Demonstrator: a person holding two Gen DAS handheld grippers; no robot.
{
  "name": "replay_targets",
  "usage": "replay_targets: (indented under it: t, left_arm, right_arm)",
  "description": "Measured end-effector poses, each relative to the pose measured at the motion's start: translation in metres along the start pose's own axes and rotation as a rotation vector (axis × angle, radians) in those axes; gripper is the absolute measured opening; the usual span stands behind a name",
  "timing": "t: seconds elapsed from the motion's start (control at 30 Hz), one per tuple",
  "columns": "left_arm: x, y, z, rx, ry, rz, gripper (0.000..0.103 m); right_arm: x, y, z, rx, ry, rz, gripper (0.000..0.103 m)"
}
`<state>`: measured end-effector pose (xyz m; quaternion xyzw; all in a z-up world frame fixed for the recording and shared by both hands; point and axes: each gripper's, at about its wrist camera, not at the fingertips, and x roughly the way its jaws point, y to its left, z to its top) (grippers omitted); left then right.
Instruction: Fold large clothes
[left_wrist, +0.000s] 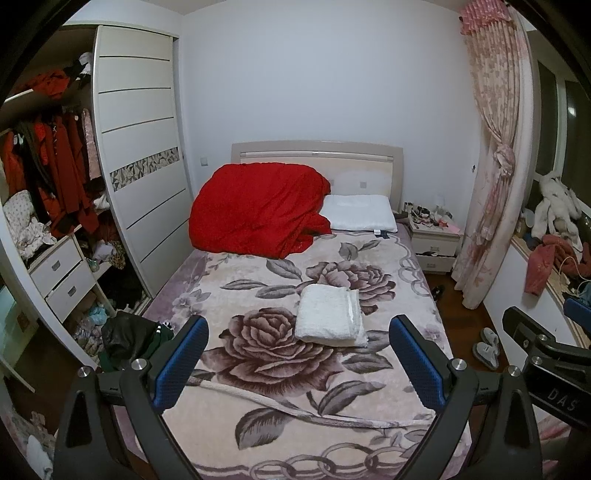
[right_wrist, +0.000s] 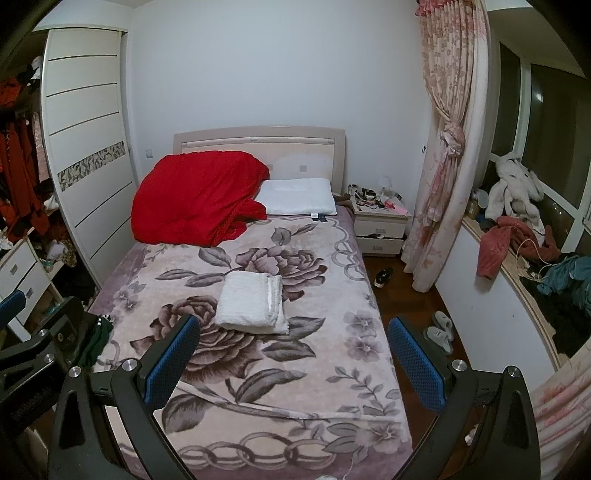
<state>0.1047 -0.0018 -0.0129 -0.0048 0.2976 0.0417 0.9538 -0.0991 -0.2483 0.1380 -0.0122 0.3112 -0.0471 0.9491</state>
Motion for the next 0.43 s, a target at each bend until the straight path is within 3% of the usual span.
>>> replay_targets:
  t: [0.43]
  left_arm:
    - [-0.003,0.002,0.01,-0.016,-0.019,0.011,0.1]
  right_arm:
    - [-0.002,0.005,0.001,-0.003,-0.007,-0.006,0.103]
